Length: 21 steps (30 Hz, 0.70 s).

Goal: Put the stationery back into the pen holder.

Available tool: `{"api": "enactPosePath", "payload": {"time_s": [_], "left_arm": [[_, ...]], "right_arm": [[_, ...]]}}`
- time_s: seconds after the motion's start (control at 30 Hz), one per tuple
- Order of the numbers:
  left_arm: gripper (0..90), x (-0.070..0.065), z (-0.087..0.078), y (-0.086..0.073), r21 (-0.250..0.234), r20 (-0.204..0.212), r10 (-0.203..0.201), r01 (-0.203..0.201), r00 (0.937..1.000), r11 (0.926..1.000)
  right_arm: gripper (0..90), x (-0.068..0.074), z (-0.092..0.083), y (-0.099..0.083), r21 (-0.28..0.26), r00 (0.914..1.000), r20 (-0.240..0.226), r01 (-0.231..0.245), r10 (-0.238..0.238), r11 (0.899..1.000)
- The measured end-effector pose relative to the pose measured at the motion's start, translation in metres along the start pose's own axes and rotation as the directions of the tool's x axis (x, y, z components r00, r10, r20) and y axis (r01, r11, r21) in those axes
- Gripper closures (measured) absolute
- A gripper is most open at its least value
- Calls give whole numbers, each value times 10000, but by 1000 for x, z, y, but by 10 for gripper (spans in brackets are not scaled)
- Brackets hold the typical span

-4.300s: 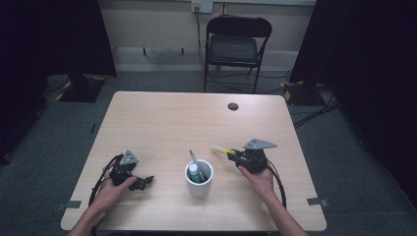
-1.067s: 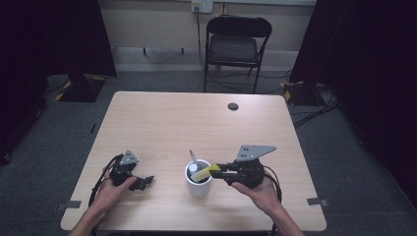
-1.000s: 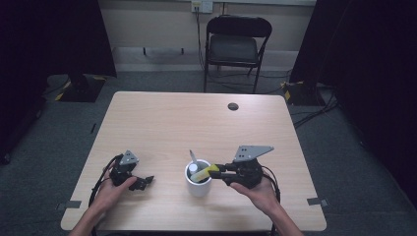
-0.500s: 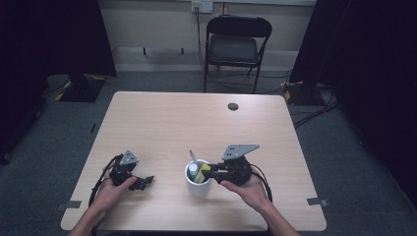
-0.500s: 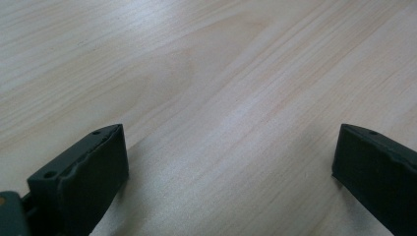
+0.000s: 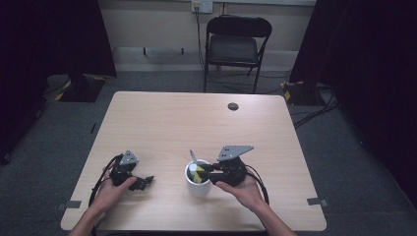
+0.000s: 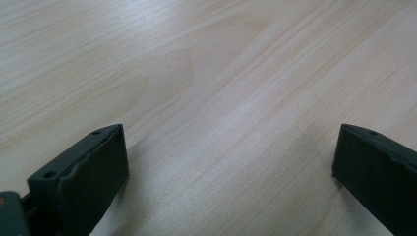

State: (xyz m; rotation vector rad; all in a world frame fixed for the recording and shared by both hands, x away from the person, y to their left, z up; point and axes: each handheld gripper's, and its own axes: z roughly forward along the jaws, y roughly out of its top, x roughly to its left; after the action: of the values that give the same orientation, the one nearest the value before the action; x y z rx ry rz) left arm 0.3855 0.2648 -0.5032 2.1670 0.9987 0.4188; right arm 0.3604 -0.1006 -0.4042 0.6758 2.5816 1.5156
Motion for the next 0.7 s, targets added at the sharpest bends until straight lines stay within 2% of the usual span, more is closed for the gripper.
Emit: {"api": "enactPosePath", "payload": {"time_s": [0.07,0.23,0.4,0.47,0.7], "left_arm": [[0,0,0,0,-7,1,-10,10,10000,10000],[0,0,0,0,-18,5,-22,22,10000,10000],[0,0,0,0,-10,9,-11,11,10000,10000],[0,0,0,0,-18,8,-22,22,10000,10000],[0,0,0,0,-13,2,-16,16,10000,10000]], "right_arm": [[753,1,1,0,-141,10000,40,42,-41,9999],[745,3,6,1,-308,10000,-56,25,-26,9995],[679,5,8,2,-452,9998,-163,66,-73,9990],[629,4,6,5,-700,9996,-271,48,-67,9975],[570,1,7,4,-735,9998,-194,-43,28,9973]]}}
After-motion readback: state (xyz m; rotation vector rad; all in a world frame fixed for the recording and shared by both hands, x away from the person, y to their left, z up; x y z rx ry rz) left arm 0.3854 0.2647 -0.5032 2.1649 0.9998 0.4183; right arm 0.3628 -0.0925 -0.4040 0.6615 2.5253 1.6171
